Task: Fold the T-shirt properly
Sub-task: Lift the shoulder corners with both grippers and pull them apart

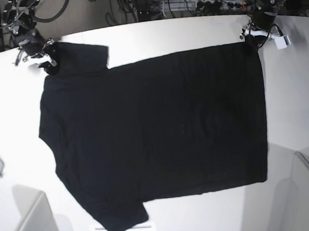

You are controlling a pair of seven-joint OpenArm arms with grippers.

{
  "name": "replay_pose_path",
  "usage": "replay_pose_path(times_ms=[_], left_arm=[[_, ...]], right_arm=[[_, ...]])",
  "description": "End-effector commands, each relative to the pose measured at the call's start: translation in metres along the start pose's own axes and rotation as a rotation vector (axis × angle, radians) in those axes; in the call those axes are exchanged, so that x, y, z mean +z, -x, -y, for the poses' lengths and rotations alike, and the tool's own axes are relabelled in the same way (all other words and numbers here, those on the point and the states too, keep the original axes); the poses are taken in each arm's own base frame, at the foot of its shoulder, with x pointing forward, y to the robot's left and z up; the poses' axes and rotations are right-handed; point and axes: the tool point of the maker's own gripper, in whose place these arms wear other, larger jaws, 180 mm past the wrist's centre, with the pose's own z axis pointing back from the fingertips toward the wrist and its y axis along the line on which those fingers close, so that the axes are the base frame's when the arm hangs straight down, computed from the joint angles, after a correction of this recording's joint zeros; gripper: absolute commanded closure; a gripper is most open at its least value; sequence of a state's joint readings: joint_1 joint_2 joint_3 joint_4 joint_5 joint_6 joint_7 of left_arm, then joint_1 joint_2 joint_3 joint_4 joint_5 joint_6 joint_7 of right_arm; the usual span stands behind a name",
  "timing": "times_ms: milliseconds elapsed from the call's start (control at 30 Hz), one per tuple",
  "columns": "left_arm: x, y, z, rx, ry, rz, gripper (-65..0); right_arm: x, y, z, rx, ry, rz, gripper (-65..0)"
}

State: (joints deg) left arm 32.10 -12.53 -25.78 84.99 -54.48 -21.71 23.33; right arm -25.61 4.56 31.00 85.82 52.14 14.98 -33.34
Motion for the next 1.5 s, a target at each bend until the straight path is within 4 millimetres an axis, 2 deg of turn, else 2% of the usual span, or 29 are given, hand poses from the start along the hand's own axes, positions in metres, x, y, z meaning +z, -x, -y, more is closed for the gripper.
replay_pose_path(times_ms=[0, 100, 233, 367, 600, 700, 833, 1133, 1467], left_arm=[[0.003, -0.001, -0.002, -0.016, -0.009, -0.009, 0.0], [0.005, -0.004, 0.002, -0.027, -0.001, -0.002, 0.0], [0.014, -0.006, 0.007, -0.057, 0.006, -0.004, 0.0], [0.023, -0.009, 0.016, -0.184, 0.001, -0.018, 0.0], [0.050, -0.031, 0.000, -0.281, -0.094, 0.030, 0.0], [0.062, -0.038, 0.004, -0.319, -0.101, 0.038, 0.0], [0.070, -0.043, 0.016, -0.367, -0.079, 0.036, 0.0], [0.060, -0.054, 0.046, -0.408, -0.026, 0.019, 0.0], [0.054, -0.064, 0.051, -0.406, -0.016, 0.053, 0.0]], right_arm=[[0.005, 0.015, 0.019, 0.020, 0.082, -0.073, 0.0], [0.007, 0.012, 0.016, 0.031, 0.078, -0.066, 0.0], [0.020, 0.004, 0.005, 0.080, 0.065, -0.038, 0.0], [0.037, 0.002, -0.004, 0.127, 0.060, -0.023, 0.0], [0.056, 0.004, -0.011, 0.170, 0.057, -0.019, 0.0], [0.067, -0.002, -0.026, 0.211, 0.036, 0.006, 0.0], [0.077, -0.016, -0.055, 0.275, -0.014, 0.051, 0.0], [0.062, -0.034, -0.071, 0.266, -0.026, 0.040, 0.0], [0.047, -0.051, -0.098, 0.287, -0.084, 0.033, 0.0]])
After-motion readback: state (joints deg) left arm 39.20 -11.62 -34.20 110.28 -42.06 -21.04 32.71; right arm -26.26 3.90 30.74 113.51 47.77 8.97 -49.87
